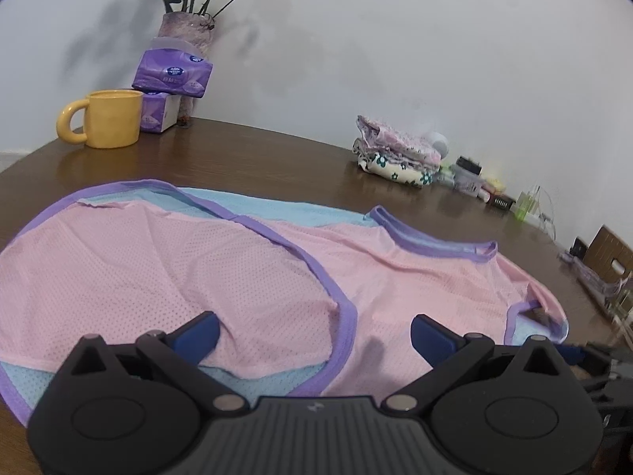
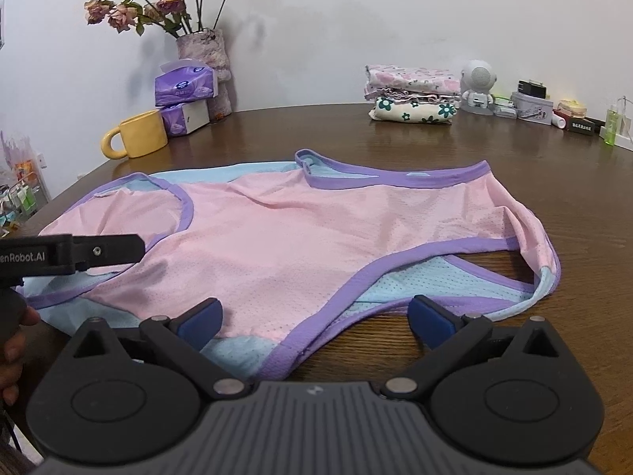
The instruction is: Fold clothes
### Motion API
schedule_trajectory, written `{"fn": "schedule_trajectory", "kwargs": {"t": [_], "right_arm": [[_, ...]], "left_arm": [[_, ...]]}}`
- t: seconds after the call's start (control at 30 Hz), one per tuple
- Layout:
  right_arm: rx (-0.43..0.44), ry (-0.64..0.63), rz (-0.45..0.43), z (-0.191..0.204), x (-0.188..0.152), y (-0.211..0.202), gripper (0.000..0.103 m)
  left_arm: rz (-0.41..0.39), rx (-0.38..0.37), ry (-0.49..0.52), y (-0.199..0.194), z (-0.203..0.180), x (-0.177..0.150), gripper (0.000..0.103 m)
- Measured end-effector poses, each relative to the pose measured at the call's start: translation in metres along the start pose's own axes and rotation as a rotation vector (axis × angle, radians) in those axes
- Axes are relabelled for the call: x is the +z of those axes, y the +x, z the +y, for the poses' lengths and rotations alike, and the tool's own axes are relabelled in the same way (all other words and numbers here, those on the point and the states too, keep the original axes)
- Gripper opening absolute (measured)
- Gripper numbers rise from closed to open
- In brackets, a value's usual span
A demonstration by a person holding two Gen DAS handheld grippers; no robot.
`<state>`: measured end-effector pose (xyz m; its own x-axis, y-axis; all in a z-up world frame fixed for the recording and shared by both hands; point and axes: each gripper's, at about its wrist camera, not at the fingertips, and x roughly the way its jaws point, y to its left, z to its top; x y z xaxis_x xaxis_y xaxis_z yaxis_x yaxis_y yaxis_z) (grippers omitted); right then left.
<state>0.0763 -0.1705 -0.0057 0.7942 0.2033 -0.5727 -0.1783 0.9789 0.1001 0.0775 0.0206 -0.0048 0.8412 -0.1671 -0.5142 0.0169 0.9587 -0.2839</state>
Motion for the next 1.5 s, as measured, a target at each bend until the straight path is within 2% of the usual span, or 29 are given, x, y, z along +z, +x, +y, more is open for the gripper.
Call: {"fn": "schedule_trajectory", "kwargs": {"t": [0.4, 0.9, 1.43, 1.5], "right_arm": [[0.042, 0.030, -0.015, -0.006, 0.000, -0.002, 0.102], [0.018, 0.036, -0.022, -0.005, -0.002, -0.003, 0.102], [-0.001, 0.023, -0.015, -0.002, -0.001, -0.003, 0.102], [-0.020, 0.028, -0.017, -0.003, -0.001, -0.003, 0.100]], "left_arm": [[0.018, 0.043, 0.048, 0.003, -0.010, -0.001, 0.103], [0.002, 0.031, 0.015, -0.001, -0.005, -0.001, 0.103], [0.003, 0.056, 0.027, -0.001, -0.008, -0.002, 0.103], [-0.002, 0.061, 0.023, -0.003, -0.008, -0.002, 0.102]]}}
